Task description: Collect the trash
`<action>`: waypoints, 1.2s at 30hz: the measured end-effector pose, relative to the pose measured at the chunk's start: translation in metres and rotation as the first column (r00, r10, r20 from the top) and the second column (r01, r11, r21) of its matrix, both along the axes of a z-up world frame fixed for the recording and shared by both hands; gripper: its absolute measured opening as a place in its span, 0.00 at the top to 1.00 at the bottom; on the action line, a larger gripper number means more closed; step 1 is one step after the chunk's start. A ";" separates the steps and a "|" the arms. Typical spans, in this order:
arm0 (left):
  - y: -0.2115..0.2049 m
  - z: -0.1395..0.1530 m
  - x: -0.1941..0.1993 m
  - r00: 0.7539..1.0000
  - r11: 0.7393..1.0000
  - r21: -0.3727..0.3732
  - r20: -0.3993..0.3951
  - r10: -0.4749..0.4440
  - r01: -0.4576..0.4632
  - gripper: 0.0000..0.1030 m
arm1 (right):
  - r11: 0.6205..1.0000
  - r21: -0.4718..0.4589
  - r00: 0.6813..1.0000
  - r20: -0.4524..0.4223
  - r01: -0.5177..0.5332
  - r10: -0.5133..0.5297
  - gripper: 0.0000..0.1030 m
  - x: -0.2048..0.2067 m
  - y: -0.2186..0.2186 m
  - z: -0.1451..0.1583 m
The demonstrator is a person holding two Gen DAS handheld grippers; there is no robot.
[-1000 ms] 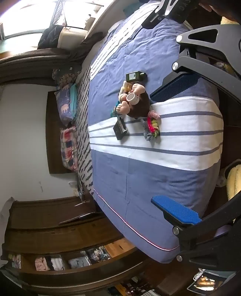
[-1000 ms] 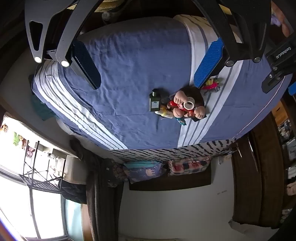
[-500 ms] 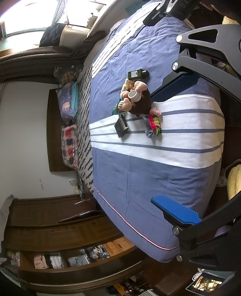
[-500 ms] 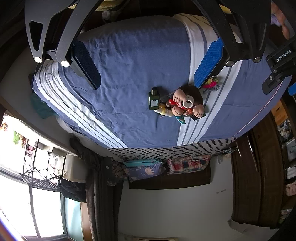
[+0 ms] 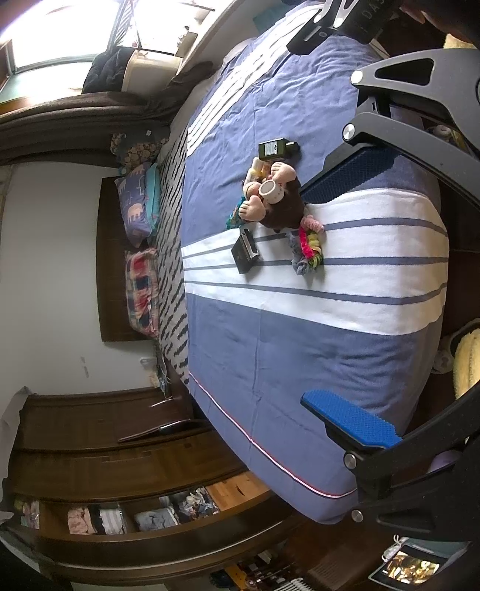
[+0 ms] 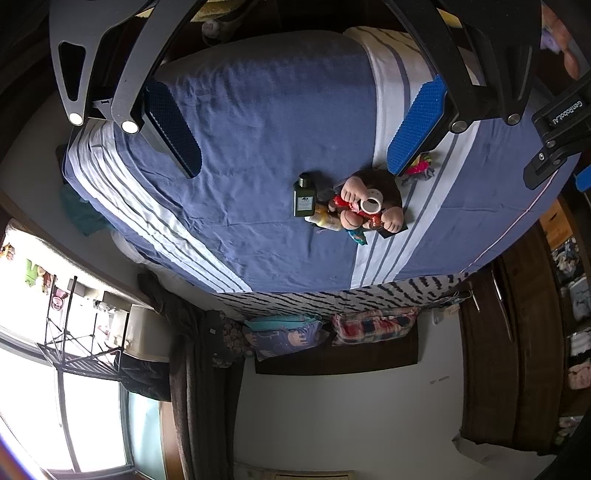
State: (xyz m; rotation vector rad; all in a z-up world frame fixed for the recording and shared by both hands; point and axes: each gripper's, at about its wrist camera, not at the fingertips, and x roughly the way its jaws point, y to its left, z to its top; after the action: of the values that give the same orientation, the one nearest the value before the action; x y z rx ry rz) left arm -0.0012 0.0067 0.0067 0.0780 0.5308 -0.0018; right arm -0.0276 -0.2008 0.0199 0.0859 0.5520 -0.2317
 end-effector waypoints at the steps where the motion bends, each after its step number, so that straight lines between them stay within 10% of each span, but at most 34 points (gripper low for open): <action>1: 0.000 0.000 0.000 1.000 1.000 -0.002 -0.001 -0.002 0.002 0.07 | 1.000 0.001 1.000 0.000 0.000 0.000 0.03 0.000 0.000 0.000; 36: 0.005 -0.010 0.006 1.000 1.000 -0.007 -0.025 0.007 -0.007 0.07 | 1.000 0.012 1.000 -0.019 -0.006 0.007 0.03 0.006 0.003 -0.006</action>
State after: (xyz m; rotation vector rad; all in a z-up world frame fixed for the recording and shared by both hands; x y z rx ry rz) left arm 0.0047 0.0115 -0.0029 0.0692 0.5562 0.0025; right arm -0.0220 -0.1978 0.0143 0.0932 0.5722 -0.2233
